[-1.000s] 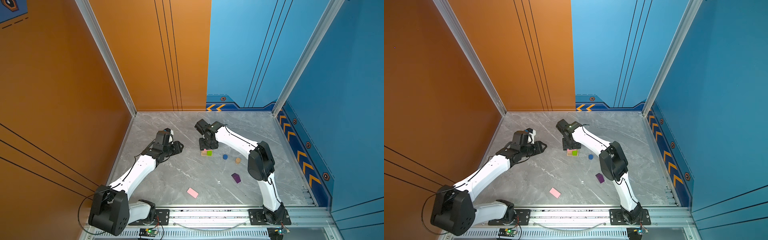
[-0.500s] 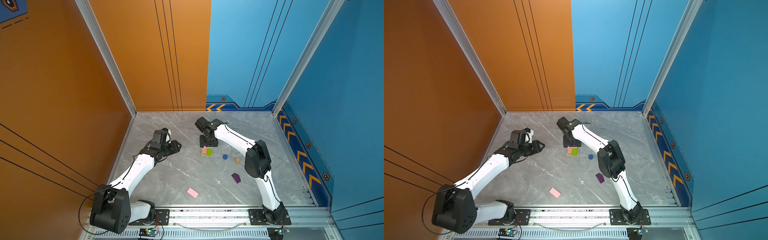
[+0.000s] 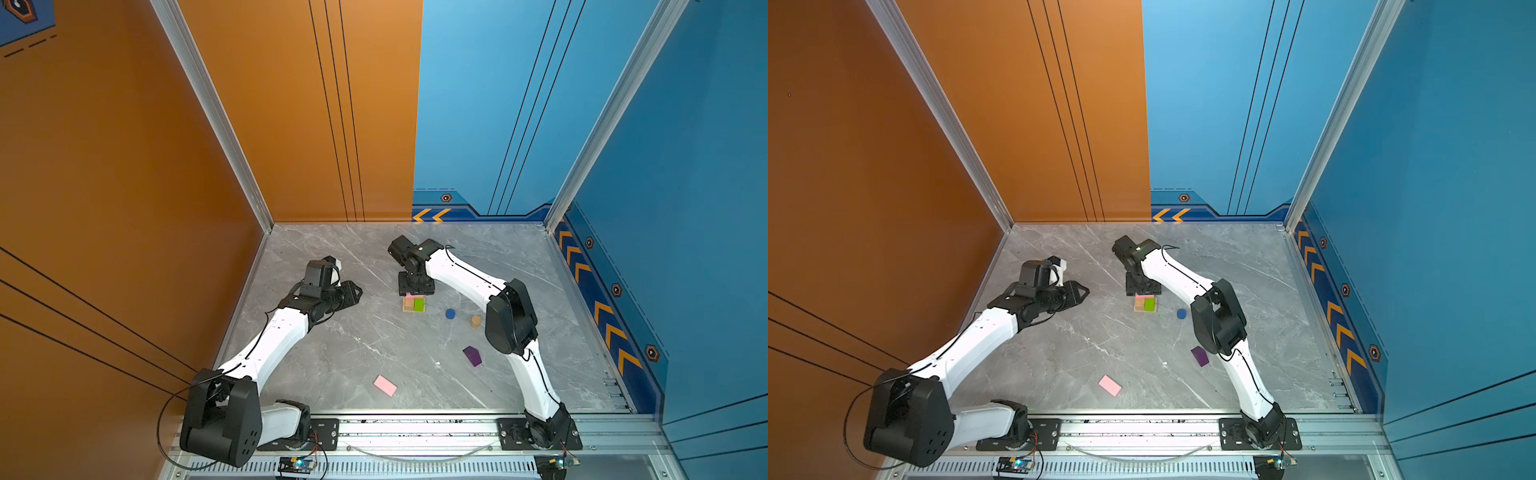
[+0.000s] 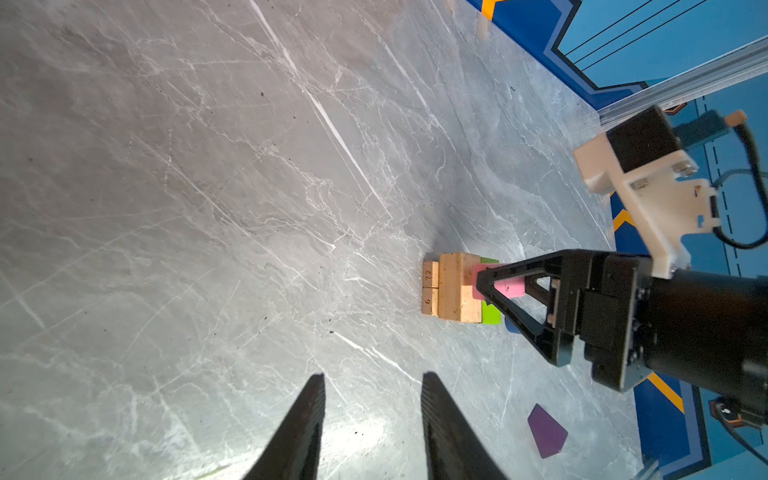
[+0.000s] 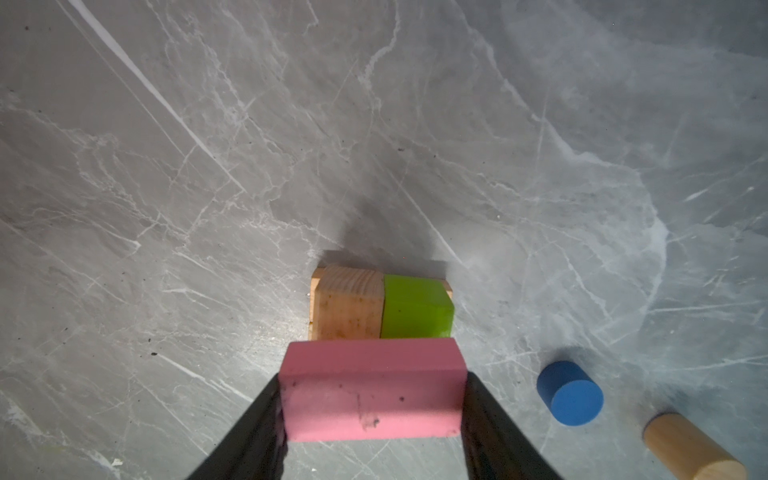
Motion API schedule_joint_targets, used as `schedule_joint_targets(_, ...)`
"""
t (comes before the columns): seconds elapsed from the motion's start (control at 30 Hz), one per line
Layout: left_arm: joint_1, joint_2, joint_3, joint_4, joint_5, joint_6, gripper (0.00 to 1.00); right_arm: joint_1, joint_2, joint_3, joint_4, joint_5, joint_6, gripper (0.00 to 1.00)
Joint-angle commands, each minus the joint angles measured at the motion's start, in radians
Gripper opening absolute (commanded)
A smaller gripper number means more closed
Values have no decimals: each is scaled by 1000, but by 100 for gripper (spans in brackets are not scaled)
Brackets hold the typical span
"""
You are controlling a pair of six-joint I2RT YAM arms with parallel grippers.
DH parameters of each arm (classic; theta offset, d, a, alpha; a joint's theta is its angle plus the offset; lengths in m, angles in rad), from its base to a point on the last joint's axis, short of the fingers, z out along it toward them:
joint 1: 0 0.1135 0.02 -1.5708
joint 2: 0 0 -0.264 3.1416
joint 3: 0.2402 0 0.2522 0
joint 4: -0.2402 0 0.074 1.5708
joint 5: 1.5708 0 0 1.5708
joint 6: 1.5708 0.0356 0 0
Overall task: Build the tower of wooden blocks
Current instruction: 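Lower the pink bar across the wooden and lime-green blocks with the right gripper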
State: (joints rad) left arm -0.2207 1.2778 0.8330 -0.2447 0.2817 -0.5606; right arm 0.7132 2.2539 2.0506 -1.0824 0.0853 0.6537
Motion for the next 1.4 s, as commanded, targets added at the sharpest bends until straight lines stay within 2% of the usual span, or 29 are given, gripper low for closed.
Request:
schedule_joint_targets(0.0,13,6,27,-22,19,28,41,-6,17,29,-31,43,27,63)
schedule_joint_targets(1.37,13,-13,12,-36,3,43,40,-5,63,37,-31,51,63,68)
